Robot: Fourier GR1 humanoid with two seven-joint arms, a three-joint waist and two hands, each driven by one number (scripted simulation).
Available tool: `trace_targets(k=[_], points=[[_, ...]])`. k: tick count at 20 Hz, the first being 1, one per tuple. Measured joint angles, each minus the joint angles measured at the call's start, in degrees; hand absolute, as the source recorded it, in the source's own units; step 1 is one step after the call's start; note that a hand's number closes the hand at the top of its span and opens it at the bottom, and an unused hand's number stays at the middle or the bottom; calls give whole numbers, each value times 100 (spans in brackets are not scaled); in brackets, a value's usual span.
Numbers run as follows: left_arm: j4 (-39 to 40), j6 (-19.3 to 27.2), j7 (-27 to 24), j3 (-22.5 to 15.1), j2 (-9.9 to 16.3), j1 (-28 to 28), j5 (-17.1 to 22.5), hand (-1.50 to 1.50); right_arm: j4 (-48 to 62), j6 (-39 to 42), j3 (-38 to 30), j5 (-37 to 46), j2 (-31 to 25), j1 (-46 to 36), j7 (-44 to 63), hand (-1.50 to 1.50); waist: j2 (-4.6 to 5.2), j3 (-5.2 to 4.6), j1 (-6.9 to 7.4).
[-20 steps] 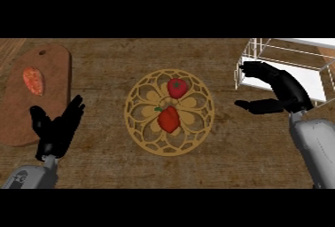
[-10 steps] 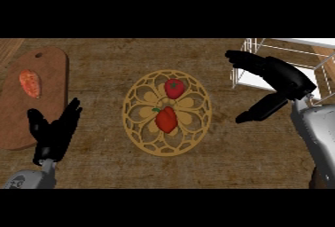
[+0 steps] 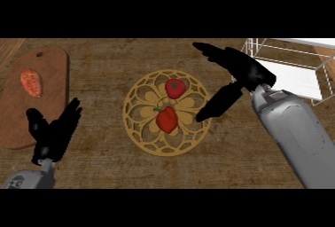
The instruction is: Pick the bell pepper from the placemat and place it in the tiered shelf
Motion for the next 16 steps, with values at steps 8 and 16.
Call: trace_targets(k=[8,16], points=[[7,23,-38,6,-178,-22,-175,0,279,-191,519,647,685,-521,1168,-150,10,8,5],[-98,-134,68,171,-146,88,-187,0,432,-18,869,1075,1036,-490,1499,-150,8,8,-11]])
